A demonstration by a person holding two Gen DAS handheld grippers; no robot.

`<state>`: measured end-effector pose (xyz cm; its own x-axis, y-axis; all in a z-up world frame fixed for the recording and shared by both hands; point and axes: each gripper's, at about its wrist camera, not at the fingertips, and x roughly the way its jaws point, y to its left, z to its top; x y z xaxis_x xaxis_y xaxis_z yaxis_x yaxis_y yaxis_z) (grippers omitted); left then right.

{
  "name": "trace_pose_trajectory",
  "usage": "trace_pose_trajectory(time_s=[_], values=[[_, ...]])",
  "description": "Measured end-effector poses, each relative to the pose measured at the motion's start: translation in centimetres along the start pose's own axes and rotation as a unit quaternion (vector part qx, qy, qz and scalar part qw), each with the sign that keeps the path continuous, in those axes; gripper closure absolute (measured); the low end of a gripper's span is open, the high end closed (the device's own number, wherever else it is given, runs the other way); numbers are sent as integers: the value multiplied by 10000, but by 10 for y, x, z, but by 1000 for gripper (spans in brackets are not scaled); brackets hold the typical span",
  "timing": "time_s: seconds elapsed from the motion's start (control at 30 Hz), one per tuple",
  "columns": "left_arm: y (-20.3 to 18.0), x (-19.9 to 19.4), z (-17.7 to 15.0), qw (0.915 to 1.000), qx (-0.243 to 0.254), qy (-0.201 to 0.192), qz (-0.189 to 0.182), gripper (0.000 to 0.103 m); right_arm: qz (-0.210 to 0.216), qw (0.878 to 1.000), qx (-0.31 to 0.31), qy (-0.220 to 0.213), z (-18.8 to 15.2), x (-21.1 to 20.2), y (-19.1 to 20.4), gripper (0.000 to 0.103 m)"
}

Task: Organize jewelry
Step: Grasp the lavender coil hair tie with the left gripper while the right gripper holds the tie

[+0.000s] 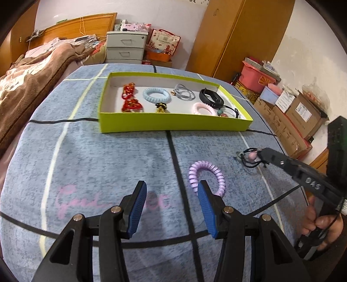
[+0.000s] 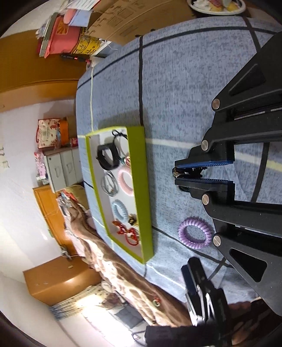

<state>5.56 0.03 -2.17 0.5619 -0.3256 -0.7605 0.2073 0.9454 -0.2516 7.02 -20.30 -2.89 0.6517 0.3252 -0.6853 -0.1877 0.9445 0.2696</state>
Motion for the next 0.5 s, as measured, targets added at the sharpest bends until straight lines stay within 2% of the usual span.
trace_pose_trajectory(time_s=[0.1,0.33,0.43,0.5], values=[[-7,4,4,10000,55,-50,-24,52,59,9999,106,-43,-1,-4,-9,94],[-24,27,13,9991,277,174,276,52,263,9990,287,-215,-2,-13,-22,94],[-32,30,12,9967,554,173,567,52,336,9987,297,-237,-2,-14,-23,94],[-33,31,13,9966,563,197,567,52,381,9985,296,-246,-1,-13,-23,94]])
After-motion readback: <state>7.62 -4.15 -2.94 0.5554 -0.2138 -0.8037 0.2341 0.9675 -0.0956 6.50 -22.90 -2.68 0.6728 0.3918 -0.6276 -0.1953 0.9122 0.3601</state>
